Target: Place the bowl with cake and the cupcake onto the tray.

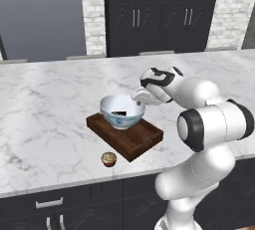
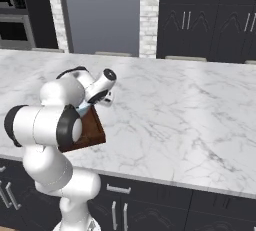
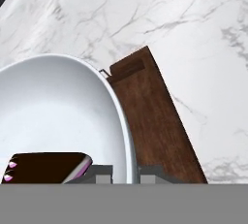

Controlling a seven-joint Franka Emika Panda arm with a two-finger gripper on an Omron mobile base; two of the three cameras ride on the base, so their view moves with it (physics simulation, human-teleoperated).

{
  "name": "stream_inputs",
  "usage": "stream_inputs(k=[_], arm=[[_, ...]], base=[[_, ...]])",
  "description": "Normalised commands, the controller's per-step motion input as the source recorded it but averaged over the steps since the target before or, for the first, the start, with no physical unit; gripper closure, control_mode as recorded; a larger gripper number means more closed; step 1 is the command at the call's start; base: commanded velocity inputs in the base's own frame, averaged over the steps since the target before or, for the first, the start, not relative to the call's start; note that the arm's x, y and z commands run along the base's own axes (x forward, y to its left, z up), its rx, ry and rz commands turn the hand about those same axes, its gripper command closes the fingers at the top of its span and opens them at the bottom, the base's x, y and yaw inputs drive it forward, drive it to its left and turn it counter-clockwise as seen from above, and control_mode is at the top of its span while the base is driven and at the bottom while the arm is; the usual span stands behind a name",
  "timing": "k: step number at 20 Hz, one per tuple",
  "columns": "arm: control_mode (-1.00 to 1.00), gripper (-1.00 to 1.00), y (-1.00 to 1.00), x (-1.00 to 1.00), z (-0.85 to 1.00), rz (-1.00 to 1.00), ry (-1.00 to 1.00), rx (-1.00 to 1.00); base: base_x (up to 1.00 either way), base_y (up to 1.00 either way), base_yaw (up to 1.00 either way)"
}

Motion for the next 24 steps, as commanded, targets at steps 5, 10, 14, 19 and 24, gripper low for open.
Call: stream_inputs(k=[5, 10, 14, 19, 24], arm=[[-1.0, 1.0, 0.13, 0.0, -0.32, 0.0, 0.0, -0.07], [-1.0, 1.0, 0.1, 0.0, -0.24, 0.0, 0.0, -0.07], [-1.0, 1.0, 0.02, 0.0, -0.23, -0.01, 0.0, -0.04], [-1.0, -1.0, 0.04, 0.02, -0.14, -0.02, 0.0, -0.06], [-1.0, -1.0, 0.0, 0.0, 0.0, 0.0, 0.0, -0.02]], base=[[0.0, 0.0, 0.0], [0.0, 0.0, 0.0], [0.0, 0.0, 0.0], [0.0, 0.0, 0.0], [0.0, 0.0, 0.0]])
